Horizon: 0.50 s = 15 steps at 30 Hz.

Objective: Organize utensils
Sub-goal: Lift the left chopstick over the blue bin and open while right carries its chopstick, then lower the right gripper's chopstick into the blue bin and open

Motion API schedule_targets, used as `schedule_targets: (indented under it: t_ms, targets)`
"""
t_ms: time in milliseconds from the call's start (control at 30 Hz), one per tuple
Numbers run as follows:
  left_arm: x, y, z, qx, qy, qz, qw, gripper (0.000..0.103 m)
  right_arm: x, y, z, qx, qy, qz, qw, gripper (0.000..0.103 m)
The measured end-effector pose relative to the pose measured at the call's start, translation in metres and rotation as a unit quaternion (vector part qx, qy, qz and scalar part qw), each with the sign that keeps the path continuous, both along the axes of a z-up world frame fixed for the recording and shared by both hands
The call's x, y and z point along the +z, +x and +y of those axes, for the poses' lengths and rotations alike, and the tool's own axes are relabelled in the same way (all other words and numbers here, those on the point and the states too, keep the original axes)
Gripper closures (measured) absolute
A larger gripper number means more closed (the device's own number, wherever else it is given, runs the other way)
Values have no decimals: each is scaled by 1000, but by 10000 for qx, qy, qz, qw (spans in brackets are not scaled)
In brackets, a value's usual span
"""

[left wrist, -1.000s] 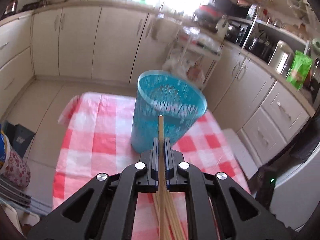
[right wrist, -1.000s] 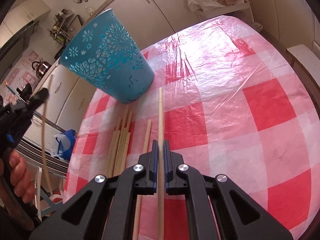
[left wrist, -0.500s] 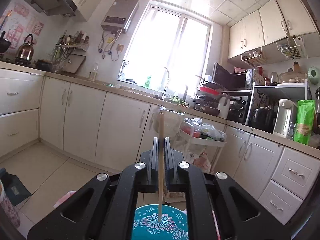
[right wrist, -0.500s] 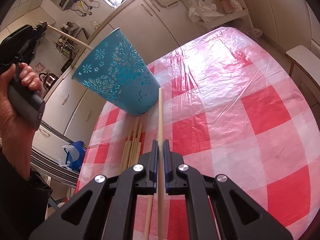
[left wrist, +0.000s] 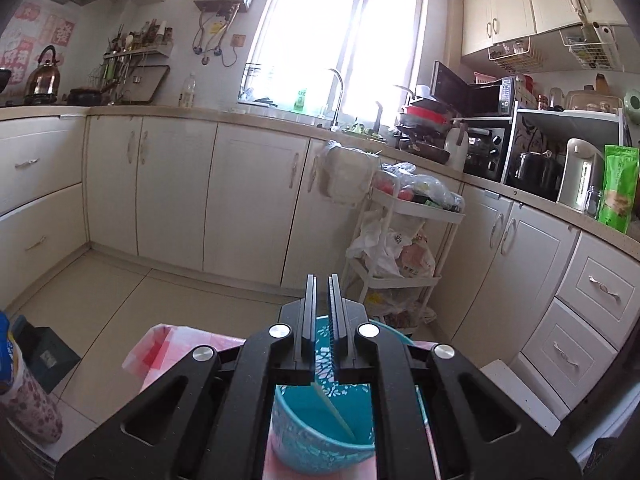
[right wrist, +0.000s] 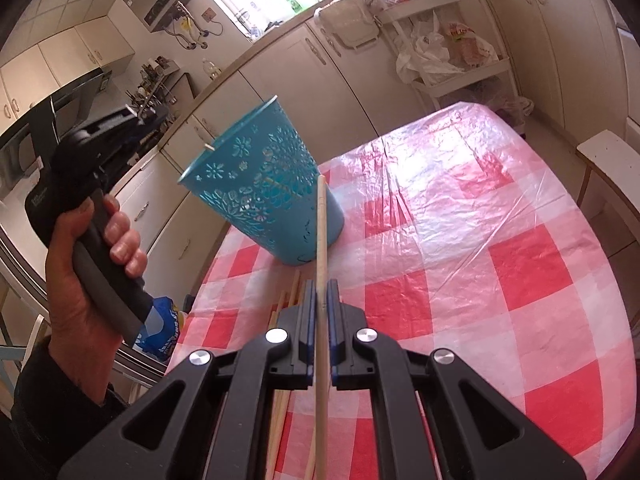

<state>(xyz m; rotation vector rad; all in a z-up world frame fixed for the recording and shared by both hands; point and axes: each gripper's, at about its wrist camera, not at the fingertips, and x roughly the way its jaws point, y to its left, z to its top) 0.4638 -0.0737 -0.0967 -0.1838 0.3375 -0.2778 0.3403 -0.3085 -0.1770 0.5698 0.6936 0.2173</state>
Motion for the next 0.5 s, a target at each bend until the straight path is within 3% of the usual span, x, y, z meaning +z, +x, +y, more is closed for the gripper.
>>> schedule_targets:
  t_ms: [33, 167, 300, 500]
  targets:
    - [-1, -9, 8, 70, -100, 56, 9999, 94, 4, -1, 0, -15, -13, -84, 10000, 97]
    - [-4, -49, 51, 545, -597, 214, 9965, 52, 34, -4, 3, -79, -32, -726, 9973, 97]
    - [-13, -72, 80, 755, -994, 416, 9913, 48, 77, 10, 10, -166, -25, -1526, 9881, 97]
    - [-10, -75, 97, 776, -1217, 414, 9887, 47, 129, 77, 38, -172, -144, -2224, 9747, 97]
